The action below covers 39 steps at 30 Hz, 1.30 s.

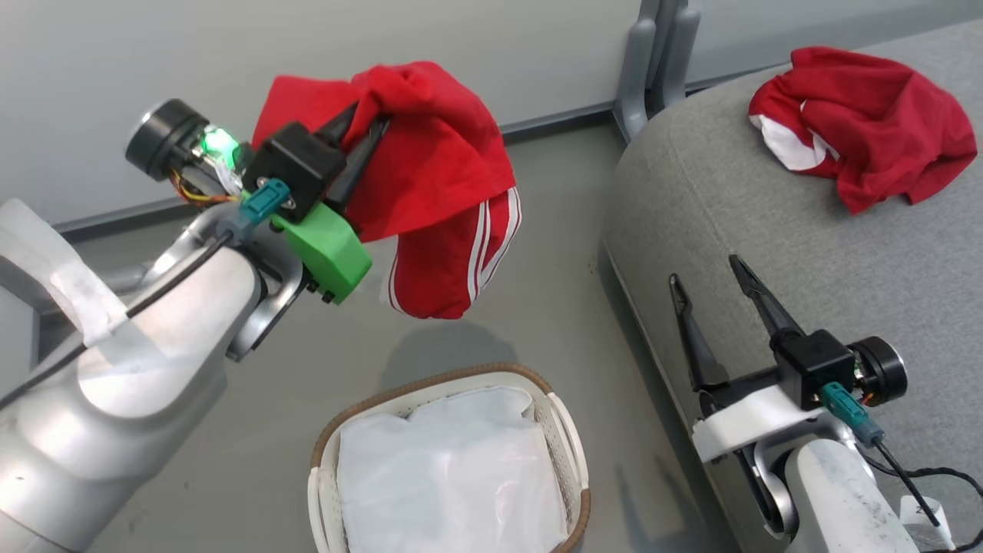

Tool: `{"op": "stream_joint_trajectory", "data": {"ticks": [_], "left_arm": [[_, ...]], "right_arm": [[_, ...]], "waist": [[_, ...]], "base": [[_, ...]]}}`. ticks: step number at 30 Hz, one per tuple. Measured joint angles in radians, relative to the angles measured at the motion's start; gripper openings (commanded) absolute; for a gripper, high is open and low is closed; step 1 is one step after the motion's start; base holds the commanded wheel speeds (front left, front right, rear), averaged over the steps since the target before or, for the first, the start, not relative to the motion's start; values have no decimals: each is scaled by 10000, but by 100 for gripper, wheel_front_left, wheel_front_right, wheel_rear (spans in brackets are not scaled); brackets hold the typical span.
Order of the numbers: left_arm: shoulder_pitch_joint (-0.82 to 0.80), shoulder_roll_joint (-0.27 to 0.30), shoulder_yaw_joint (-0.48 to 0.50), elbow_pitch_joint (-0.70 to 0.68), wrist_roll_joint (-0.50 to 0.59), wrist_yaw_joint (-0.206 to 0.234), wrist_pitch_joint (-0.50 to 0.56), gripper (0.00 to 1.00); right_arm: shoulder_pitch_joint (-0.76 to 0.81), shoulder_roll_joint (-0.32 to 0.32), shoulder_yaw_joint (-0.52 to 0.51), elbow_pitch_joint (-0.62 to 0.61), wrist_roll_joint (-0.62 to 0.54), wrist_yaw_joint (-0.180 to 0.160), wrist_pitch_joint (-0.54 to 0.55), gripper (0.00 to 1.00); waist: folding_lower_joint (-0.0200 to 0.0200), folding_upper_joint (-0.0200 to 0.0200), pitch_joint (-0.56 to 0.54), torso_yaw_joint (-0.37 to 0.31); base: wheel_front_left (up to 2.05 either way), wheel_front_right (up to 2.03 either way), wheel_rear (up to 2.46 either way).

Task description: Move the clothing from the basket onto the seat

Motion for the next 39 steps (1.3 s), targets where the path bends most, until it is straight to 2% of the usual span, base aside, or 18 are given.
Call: {"op": "stream_joint_trajectory", "data": {"ticks": [6, 15, 20, 39], "left_arm": [[-440, 104, 267, -807, -107, 221, 357, 0], [-822, -59, 286, -1634, -161, 316, 552, 0], [-941, -125, 211, -2178, -109, 318, 683, 0], [-935, -226, -75, -2623, -173, 364, 782, 0]], "right_arm": [[-333, -4, 585, 169, 132, 0, 0, 100], [-757, -4, 1348, 1229, -109, 0, -2, 100], [-1269, -6, 1427, 1576, -410, 0, 0, 100], [-2528, -6, 2130, -196, -1386, 0, 0, 100]], "waist": [[0, 0, -392, -49], [0, 0, -565, 99], [0, 0, -608, 257], [0, 0, -598, 560]], "base": [[0, 0, 0], [0, 0, 0], [0, 0, 0], [0, 0, 0]]}}
